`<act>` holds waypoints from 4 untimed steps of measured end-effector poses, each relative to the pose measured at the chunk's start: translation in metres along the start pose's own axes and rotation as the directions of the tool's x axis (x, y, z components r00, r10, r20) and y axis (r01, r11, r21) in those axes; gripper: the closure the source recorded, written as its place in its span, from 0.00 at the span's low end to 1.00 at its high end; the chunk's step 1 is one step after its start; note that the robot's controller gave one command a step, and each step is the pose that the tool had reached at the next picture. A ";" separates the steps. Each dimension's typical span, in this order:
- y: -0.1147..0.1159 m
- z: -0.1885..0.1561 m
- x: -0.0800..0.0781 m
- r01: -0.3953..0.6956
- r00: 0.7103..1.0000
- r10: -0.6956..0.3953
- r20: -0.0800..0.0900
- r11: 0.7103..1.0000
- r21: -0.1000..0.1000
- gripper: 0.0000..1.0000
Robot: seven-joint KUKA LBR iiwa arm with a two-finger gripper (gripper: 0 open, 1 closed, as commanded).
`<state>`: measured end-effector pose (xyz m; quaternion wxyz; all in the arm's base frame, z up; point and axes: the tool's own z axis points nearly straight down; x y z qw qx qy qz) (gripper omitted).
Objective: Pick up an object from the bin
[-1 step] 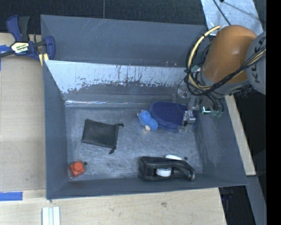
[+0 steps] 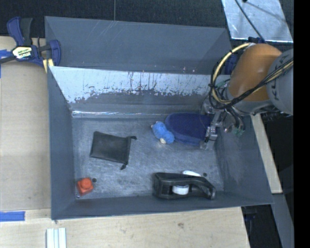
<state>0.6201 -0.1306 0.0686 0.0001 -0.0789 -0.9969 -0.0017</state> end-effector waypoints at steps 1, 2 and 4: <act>0.021 -0.004 0.002 0.404 0.915 -0.404 0.003 0.915 0.005 0.00; 0.014 -0.003 0.019 0.802 0.597 -0.802 0.001 0.597 0.005 0.00; 0.026 -0.004 0.029 0.990 0.142 -0.990 0.001 0.142 0.011 0.00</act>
Offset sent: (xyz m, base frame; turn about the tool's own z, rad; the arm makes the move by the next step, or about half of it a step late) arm -0.0010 0.0217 0.0014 -0.4157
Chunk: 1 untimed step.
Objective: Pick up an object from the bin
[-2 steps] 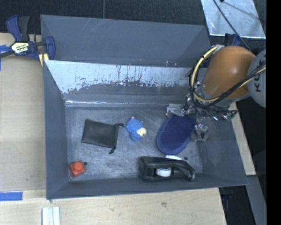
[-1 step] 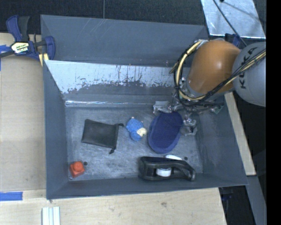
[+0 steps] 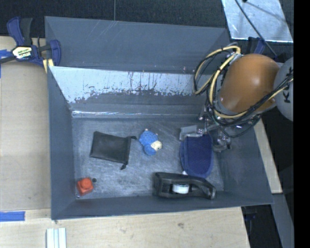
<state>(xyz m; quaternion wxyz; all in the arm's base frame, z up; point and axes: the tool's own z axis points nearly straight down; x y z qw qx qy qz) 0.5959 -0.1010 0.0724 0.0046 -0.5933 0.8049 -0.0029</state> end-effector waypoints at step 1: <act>-0.001 -0.002 -0.002 0.000 1.000 0.000 0.003 1.000 0.001 1.00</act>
Offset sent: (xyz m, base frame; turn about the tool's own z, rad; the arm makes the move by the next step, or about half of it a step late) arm 0.0000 0.0000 0.0000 0.0000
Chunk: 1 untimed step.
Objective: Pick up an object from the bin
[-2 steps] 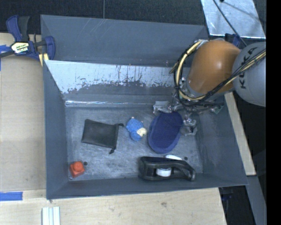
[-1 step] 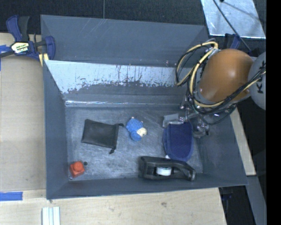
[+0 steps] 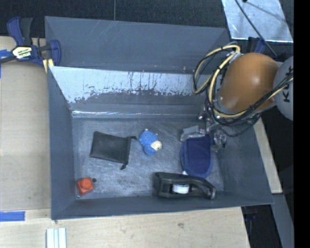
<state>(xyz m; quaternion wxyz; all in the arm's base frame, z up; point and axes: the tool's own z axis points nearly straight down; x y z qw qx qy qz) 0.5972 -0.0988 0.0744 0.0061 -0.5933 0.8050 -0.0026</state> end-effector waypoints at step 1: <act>-0.002 -0.023 0.000 -0.003 1.000 0.003 -0.004 1.000 -0.003 1.00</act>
Offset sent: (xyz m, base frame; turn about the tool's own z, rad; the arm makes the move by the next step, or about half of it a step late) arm 0.0000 -0.0001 0.0207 0.0000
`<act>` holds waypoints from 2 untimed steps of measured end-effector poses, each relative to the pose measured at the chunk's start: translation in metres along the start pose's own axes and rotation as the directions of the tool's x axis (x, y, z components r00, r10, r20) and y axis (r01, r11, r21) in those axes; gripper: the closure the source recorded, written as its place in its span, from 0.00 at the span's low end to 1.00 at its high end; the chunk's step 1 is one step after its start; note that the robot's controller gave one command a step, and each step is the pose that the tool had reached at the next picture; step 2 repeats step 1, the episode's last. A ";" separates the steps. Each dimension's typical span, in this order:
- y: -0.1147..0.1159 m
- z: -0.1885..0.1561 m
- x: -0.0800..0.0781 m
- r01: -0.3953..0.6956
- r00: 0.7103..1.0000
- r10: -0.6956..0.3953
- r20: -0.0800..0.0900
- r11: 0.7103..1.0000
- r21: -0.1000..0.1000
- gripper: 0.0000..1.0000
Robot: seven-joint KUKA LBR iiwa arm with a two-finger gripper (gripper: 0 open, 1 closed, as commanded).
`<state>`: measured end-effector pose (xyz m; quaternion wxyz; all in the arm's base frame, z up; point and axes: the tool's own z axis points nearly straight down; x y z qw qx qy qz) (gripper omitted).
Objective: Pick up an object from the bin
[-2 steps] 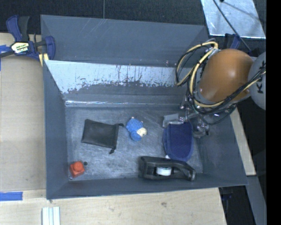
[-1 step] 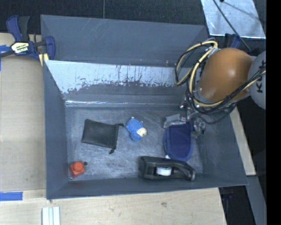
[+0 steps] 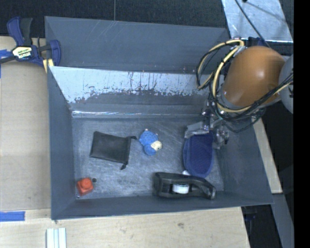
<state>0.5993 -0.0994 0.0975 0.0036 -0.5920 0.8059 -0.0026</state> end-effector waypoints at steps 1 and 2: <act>-0.003 -0.064 -0.001 -0.003 1.000 0.003 0.000 1.000 0.001 1.00; -0.003 -0.064 -0.001 -0.003 1.000 0.003 0.000 1.000 0.001 1.00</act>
Offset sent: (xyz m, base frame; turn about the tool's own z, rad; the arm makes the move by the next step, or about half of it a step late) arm 0.0000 -0.0001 0.0598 0.0000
